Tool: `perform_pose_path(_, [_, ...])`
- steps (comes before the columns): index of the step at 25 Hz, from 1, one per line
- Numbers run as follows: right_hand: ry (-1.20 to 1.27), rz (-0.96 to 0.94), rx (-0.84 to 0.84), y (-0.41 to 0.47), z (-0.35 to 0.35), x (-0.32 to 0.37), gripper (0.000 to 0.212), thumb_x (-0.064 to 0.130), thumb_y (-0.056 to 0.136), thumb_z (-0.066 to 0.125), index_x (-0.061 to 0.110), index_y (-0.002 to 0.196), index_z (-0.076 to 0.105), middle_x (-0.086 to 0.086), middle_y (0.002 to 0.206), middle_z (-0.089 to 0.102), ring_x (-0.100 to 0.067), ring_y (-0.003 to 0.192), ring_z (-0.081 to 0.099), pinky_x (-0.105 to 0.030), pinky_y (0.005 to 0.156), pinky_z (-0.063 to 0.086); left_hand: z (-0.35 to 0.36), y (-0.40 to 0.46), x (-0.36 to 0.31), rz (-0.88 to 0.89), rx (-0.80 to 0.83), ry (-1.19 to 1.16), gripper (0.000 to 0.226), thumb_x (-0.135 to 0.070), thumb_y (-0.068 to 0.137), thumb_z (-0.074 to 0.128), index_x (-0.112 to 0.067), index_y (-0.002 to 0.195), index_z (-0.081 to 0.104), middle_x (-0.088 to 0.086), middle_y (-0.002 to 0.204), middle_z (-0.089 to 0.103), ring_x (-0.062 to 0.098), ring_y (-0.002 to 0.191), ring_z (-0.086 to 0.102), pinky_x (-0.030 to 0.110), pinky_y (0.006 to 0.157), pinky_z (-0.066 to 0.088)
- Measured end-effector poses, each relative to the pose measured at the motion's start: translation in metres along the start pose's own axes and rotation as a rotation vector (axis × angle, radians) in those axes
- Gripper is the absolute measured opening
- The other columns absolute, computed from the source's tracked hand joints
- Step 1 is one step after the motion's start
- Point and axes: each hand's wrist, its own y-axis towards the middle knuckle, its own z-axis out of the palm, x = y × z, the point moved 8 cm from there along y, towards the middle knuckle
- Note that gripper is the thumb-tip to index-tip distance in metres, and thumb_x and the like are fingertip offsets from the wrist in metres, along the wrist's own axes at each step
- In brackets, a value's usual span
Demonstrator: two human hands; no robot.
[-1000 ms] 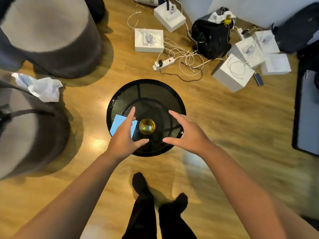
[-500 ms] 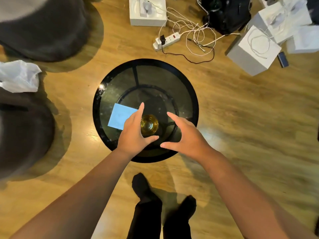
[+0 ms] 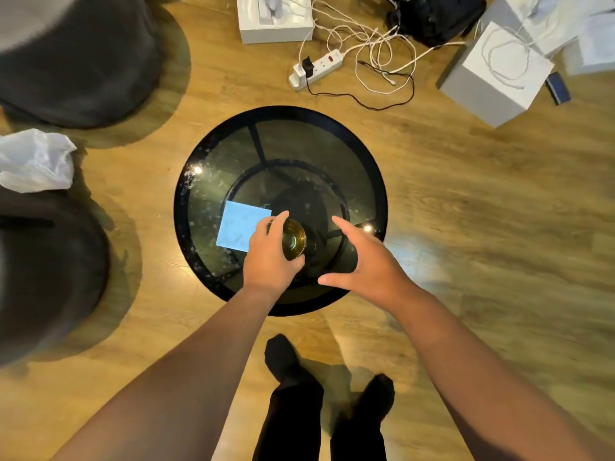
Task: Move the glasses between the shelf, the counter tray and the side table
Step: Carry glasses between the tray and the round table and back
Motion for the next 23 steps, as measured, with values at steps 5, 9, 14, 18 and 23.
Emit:
perform_pose_path(5, [0.008, 0.02, -0.012, -0.006, -0.007, -0.007, 0.105, 0.03, 0.08, 0.09, 0.043, 0.161, 0.025, 0.005, 0.165, 0.037, -0.021, 0.152, 0.034, -0.046, 0.116, 0.043, -0.009, -0.008, -0.024, 0.011, 0.069, -0.01, 0.093, -0.033, 0.076, 0.09, -0.036, 0.153, 0.037, -0.006, 0.15, 0.044, 0.019, 0.135, 0.049, 0.037, 0.105, 0.052])
perform_pose_path(9, [0.064, 0.013, -0.051, -0.024, -0.02, -0.012, 0.104, 0.026, 0.08, 0.09, 0.043, 0.161, 0.026, 0.004, 0.164, 0.038, -0.021, 0.15, 0.037, -0.047, 0.116, 0.044, -0.024, -0.033, -0.075, 0.103, 0.082, -0.004, 0.094, -0.037, 0.075, 0.09, -0.038, 0.152, 0.037, -0.009, 0.148, 0.044, 0.017, 0.133, 0.05, 0.04, 0.103, 0.055])
perform_pose_path(14, [0.252, -0.007, -0.143, -0.062, -0.058, -0.015, 0.108, 0.031, 0.073, 0.095, 0.04, 0.16, 0.031, 0.006, 0.16, 0.042, -0.016, 0.147, 0.038, -0.043, 0.116, 0.042, -0.049, -0.062, -0.158, 0.24, 0.085, 0.044, 0.097, -0.039, 0.072, 0.09, -0.039, 0.154, 0.037, -0.01, 0.147, 0.044, 0.016, 0.131, 0.051, 0.03, 0.094, 0.049])
perform_pose_path(18, [0.361, -0.086, -0.239, -0.11, -0.115, -0.009, 0.108, 0.048, 0.06, 0.094, 0.042, 0.154, 0.04, 0.013, 0.149, 0.053, -0.011, 0.136, 0.05, -0.044, 0.11, 0.049, -0.065, -0.103, -0.246, 0.352, 0.101, 0.062, 0.099, -0.04, 0.069, 0.089, -0.037, 0.154, 0.037, -0.007, 0.145, 0.046, 0.015, 0.13, 0.052, 0.031, 0.097, 0.05])
perform_pose_path(23, [0.563, -0.143, -0.397, -0.186, -0.194, -0.008, 0.106, 0.043, 0.05, 0.091, 0.046, 0.146, 0.046, 0.013, 0.141, 0.059, -0.012, 0.129, 0.057, -0.047, 0.103, 0.056, -0.088, -0.165, -0.356, 0.515, 0.116, 0.074, 0.1, -0.041, 0.069, 0.088, -0.037, 0.155, 0.037, -0.007, 0.145, 0.047, 0.016, 0.13, 0.051, 0.037, 0.104, 0.051])
